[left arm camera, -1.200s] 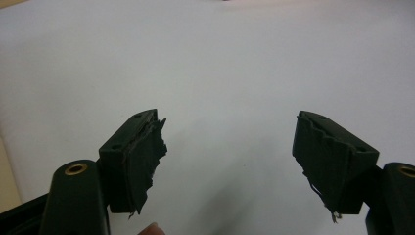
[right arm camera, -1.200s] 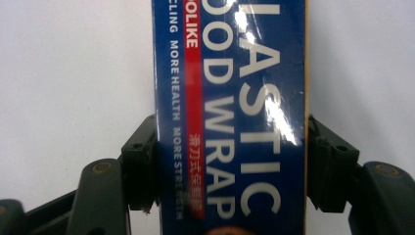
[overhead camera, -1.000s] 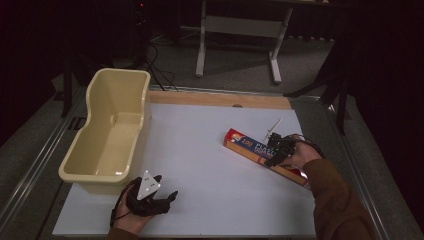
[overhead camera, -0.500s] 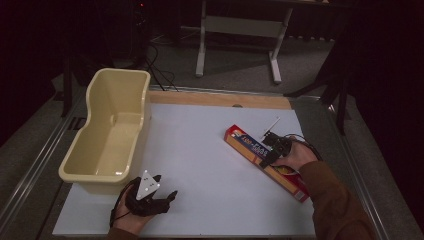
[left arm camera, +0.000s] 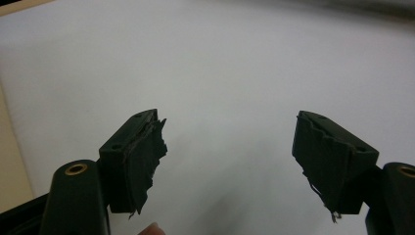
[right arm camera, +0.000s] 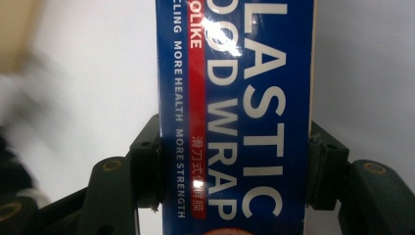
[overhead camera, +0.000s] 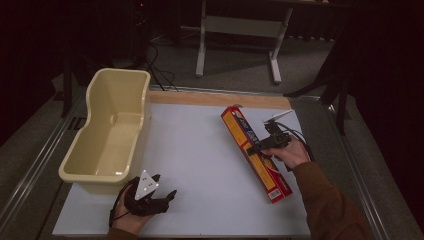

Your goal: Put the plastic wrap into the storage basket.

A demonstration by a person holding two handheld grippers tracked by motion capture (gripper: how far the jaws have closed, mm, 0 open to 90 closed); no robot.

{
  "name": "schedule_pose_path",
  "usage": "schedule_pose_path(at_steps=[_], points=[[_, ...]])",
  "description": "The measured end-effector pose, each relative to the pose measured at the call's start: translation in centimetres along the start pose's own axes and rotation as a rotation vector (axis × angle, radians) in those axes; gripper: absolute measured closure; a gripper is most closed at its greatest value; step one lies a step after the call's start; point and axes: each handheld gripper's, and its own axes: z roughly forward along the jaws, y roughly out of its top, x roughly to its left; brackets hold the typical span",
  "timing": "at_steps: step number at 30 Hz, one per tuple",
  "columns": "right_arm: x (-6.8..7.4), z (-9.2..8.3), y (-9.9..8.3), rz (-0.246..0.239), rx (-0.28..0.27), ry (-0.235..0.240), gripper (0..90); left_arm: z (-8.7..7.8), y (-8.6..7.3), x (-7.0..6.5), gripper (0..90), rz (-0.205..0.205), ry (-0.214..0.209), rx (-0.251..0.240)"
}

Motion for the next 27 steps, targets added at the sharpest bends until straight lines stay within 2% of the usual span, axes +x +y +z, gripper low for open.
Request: schedule_pose_path(at_steps=[4, 8, 17, 27], points=[[0.7, -0.2, 0.3, 0.045, -0.059, 0.067, 39.5, 0.0, 0.0, 0.0, 26.6, 0.001, -0.001, -0.001], [1.0, -0.2, 0.5, 0.083, -0.111, 0.111, 39.5, 0.0, 0.0, 0.0, 26.6, 0.000, -0.002, -0.004], [1.9, 0.4, 0.9, 0.205, -0.229, 0.266, 39.6, 0.0, 0.0, 0.0, 26.6, -0.001, -0.001, -0.006], [2.4, 0.9, 1.3, 0.331, -0.308, 0.370, 39.7, -0.1, 0.0, 0.0, 26.6, 0.000, -0.002, -0.007]])
